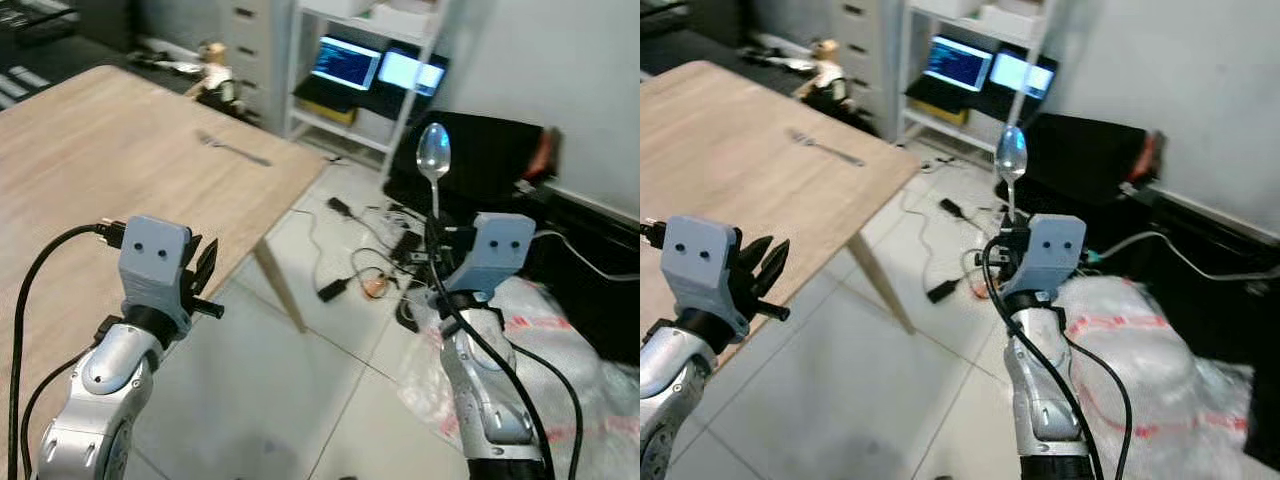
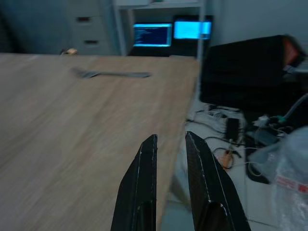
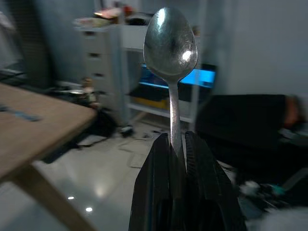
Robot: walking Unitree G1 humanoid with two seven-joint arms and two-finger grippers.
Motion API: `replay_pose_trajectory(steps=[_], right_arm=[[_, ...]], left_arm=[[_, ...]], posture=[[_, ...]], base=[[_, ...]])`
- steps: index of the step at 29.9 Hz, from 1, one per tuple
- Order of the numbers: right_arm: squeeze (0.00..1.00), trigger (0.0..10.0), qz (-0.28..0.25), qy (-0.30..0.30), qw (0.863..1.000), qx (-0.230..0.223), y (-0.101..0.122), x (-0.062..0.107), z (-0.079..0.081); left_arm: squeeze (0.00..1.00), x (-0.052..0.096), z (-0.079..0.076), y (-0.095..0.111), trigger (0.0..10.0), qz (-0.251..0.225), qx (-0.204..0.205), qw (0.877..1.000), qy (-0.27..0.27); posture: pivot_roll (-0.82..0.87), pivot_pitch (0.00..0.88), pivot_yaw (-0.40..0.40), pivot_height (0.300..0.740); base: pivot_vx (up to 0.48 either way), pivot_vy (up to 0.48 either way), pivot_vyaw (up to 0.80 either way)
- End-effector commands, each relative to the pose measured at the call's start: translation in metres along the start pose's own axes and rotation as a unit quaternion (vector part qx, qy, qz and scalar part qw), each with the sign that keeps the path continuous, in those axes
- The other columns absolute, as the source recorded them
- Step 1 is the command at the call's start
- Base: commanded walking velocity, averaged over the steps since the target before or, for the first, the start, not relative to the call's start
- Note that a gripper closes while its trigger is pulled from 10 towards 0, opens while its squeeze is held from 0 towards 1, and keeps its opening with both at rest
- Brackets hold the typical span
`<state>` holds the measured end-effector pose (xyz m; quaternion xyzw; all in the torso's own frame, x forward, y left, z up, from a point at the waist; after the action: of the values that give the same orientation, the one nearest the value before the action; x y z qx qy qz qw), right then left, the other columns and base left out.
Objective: Setting the table
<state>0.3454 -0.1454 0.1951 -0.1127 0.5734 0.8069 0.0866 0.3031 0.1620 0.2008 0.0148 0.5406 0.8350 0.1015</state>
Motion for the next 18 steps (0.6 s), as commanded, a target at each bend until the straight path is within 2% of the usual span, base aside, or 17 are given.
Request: replay_pose_trajectory(steps=[1,4,6,9,10,13,18], right_arm=[[0.00,10.0,0.017,-0.015,1.000,0.002,-0.009,0.004,-0.008],[0.00,10.0,0.033,-0.021,0.999,0.017,-0.018,0.006,-0.014],[0.00,10.0,0.075,-0.035,0.996,0.044,-0.042,0.015,-0.029],[0.00,10.0,0.119,-0.055,0.990,0.057,-0.067,0.028,-0.045],[0.00,10.0,0.139,-0.065,0.986,0.062,-0.079,0.037,-0.054],[0.00,10.0,0.156,-0.077,0.983,0.065,-0.088,0.046,-0.062],[0.00,10.0,0.152,-0.085,0.983,0.063,-0.085,0.050,-0.064]], left_arm=[[0.00,0.000,-0.004,-0.009,10.0,0.016,0.004,1.000,-0.011],[0.00,-0.002,-0.010,-0.012,10.0,0.021,0.005,0.999,-0.029],[0.00,-0.005,-0.026,-0.023,10.0,0.035,0.015,0.997,-0.069],[0.00,-0.009,-0.042,-0.034,10.0,0.047,0.028,0.994,-0.099],[0.00,-0.011,-0.052,-0.035,10.0,0.049,0.036,0.992,-0.115],[0.00,-0.011,-0.062,-0.033,10.0,0.042,0.035,0.989,-0.136],[0.00,-0.009,-0.066,-0.029,10.0,0.035,0.038,0.988,-0.146]], posture=[[0.05,0.067,0.039,0.740],[0.04,0.068,0.039,0.740],[0.04,0.068,0.037,0.740],[0.04,0.069,0.037,0.740],[0.03,0.068,0.038,0.740],[0.02,0.069,0.041,0.740],[0.02,0.074,0.047,0.740]], base=[[0.000,0.000,-0.80],[0.000,0.000,-0.80],[0.000,0.000,-0.80],[0.000,0.000,-0.80],[0.000,0.000,-0.80],[0.000,0.000,-0.80],[0.000,0.000,-0.80]])
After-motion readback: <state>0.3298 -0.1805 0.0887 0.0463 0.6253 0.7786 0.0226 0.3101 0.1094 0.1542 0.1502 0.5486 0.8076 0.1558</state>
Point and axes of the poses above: a point about 5 cm out from each wrist's last joint towards the gripper, its own x axis pointing back from the gripper into the wrist, its own y axis along the axis of the wrist's last joint, z = x × y, the point moved 5 cm from there along -x, pointing out of the wrist towards the gripper, and after that the axes turned 15 degrees about -x, right-handed, at the moved point
